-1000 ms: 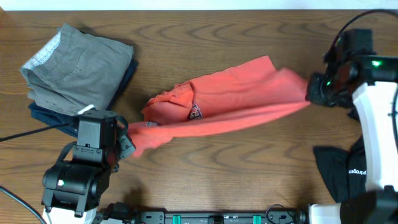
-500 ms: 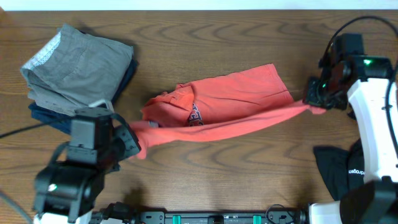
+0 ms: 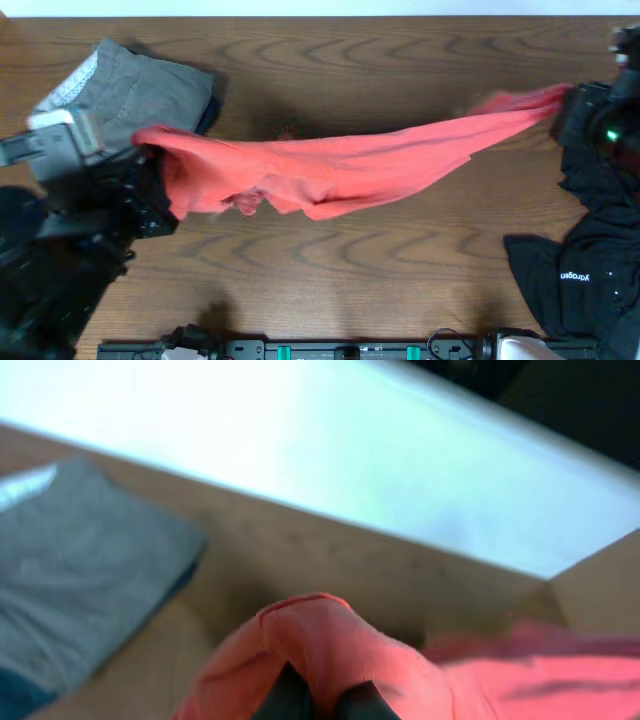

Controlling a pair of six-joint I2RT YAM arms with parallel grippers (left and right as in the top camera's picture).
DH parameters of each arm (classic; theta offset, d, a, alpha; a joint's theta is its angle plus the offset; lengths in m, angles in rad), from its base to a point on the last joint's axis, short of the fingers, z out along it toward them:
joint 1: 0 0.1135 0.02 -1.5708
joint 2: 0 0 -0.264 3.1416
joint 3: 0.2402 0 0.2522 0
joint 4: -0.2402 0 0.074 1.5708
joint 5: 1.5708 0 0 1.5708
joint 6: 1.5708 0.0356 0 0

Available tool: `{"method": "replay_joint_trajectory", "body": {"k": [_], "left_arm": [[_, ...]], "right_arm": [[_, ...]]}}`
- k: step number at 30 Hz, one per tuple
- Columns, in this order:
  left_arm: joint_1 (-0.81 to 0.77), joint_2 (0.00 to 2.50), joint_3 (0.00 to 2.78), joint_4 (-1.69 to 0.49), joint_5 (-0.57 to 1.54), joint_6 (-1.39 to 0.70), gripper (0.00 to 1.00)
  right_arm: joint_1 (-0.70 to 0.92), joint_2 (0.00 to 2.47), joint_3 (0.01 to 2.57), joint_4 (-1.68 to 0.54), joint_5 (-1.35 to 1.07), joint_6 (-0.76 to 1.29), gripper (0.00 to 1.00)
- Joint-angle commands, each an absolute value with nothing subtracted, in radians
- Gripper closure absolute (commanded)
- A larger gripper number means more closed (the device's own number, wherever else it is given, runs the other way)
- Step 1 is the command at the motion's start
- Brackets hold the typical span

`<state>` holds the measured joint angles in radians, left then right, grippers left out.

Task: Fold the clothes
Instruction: 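Stretch the shirt between both grippers, pulling apart left and right, then lift the shirt with both grippers and fling it forward onto the table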

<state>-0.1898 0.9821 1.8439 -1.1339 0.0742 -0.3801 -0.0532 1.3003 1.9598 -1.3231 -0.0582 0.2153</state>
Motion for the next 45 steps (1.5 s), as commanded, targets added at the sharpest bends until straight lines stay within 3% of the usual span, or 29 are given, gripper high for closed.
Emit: {"method": "replay_joint_trajectory", "body": {"k": [1,10,20,28,36,42,45], "left_arm": [[-0.183,0.986,1.948,-1.118,0.036,-0.347,0.94],[-0.184,1.044,1.996,-1.068,0.057,-0.340,0.94],[-0.183,1.391,1.996,-1.036,0.088,-0.285,0.94],[-0.163,1.682,1.996,-0.714,0.147,-0.225,0.94],[-0.049,1.691,2.107,-0.416,0.173,-0.264,0.94],[0.033,1.691,2.287,-0.509,0.317,-0.263,0.94],[0.041,1.690,2.295,-0.735,0.424,-0.260,0.94]], "right_arm": [[-0.060,1.275,2.018,-1.328,0.008,0.205,0.99],[-0.060,1.304,2.065,-1.325,0.064,0.192,0.99],[-0.064,1.589,2.064,-1.250,0.064,0.162,0.99],[-0.081,1.765,2.065,-0.914,0.064,0.255,0.99],[-0.119,1.728,2.239,-0.759,0.149,0.277,0.99],[-0.152,1.716,2.329,-0.878,0.223,0.276,0.99],[-0.159,1.725,2.317,-1.013,0.293,0.275,0.99]]}}
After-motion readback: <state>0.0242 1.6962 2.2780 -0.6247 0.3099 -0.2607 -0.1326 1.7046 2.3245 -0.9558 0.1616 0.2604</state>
